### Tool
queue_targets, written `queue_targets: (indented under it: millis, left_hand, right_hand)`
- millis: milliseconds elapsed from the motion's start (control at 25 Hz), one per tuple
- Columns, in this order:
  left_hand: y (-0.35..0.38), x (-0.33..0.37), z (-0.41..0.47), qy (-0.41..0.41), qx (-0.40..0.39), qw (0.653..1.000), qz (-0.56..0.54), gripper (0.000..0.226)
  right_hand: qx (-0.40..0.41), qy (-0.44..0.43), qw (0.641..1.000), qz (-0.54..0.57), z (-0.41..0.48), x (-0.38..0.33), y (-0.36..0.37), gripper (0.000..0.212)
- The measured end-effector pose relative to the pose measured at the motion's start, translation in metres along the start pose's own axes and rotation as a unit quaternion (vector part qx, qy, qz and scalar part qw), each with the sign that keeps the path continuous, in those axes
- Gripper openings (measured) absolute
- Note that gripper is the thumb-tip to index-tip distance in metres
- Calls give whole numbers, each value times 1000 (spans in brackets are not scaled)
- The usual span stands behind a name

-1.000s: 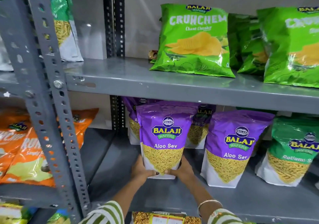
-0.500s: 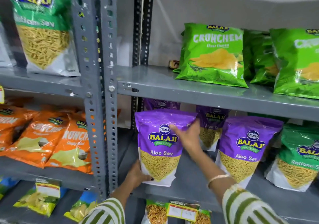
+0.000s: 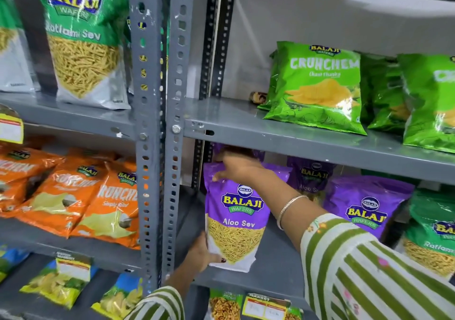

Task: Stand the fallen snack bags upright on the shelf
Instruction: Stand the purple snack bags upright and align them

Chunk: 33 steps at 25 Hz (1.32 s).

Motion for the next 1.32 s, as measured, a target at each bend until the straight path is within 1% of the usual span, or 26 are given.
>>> queue_targets:
  millis: [80,160,200,280,320,360,400,440,480,520,560,600,640,680,720,840,1000,1080,1120,1160,1200,1240,1280,1320]
  left_hand:
    - [-1,-1,1,0,2,1000,2,81]
    - [-3,2,2,4,0,1000,-2,82]
    - [-4,1,4,3,1,1000,-2,82]
    - [-5,4,5,7,-1,1000,16,86]
    - [-5,5,4,12,-3,1000,20,86]
    - [-6,7,3,15,-3,1000,19,88]
    - [-6,8,2,20,-1,1000,17,91]
    - [-7,9,3,25,1,1000,13,95]
    - [-6,7,4,27,3,1000,10,94]
    - [-6,6,3,24,5,1000,9,91]
    - [-6,4,5,25,10,1000,8,87]
    - [-6,2,6,21,13,1000,8,85]
    - [-6,3,6,24,15,1000,7,82]
    - [-6,2,6,25,16,1000,7,79]
    - [-7,3,5,30,18,999,10,77]
    - [-12,-1,5,29,16,999,20,76]
    - [-13,-6,-2,22,23,999,32,78]
    - [-14,-3,-14,36,37,999,18,87]
    - [-16,-1,-24,52,64,996,24,95]
    - [-22,3,-37,80,115,988,68,101]
    - [-23,10,-53,124,170,968,139,99]
    - [-17,18,-68,181,208,936,220,95]
    - [2,31,-79,242,214,901,289,91]
    - [26,43,-87,292,196,873,337,85]
  right_hand:
    - [47,7,999,11,-2,-3,-9,33]
    - [70,22,996,46,-8,-1,-15,31]
    - [81,44,994,64,-13,6,-17,34]
    - [157,118,978,68,-30,34,-27,53]
    - [219,161,960,71,-42,56,-27,61]
    - [269,209,936,92,-58,81,-19,77]
    - [291,247,912,149,-70,108,2,100]
    - [295,252,893,229,-77,127,27,115]
    - [260,244,871,338,-80,143,62,120]
    - [199,240,841,442,-79,154,102,118]
    - [111,250,820,503,-79,155,141,112]
    - [16,254,809,529,-81,148,175,101]
    - [-52,251,810,527,-85,138,198,90]
    - [-74,248,815,519,-85,134,218,83]
    - [-67,255,817,513,-85,134,228,81]
    - [-37,277,824,494,-80,135,237,88]
    - [-66,272,839,467,-86,129,238,93]
    - [-63,288,843,451,-99,145,233,97]
    - [-54,307,851,422,-107,162,229,97]
    - [-43,328,864,379,-119,182,223,92]
    - [-33,351,875,331,-133,203,215,85]
    - [-13,381,878,289,-149,225,206,79]
    - [18,425,867,261,-169,253,194,74]
    - [57,472,845,246,-190,280,182,74]
Point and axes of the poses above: each hand's wrist, its own z-axis towards the middle knuckle, its own y-axis out of the palm, x = y × z, the point moved 9 cm from there along z, towards the middle knuckle, and after that the axes turned 9 degrees about y, right-handed, at the moved point
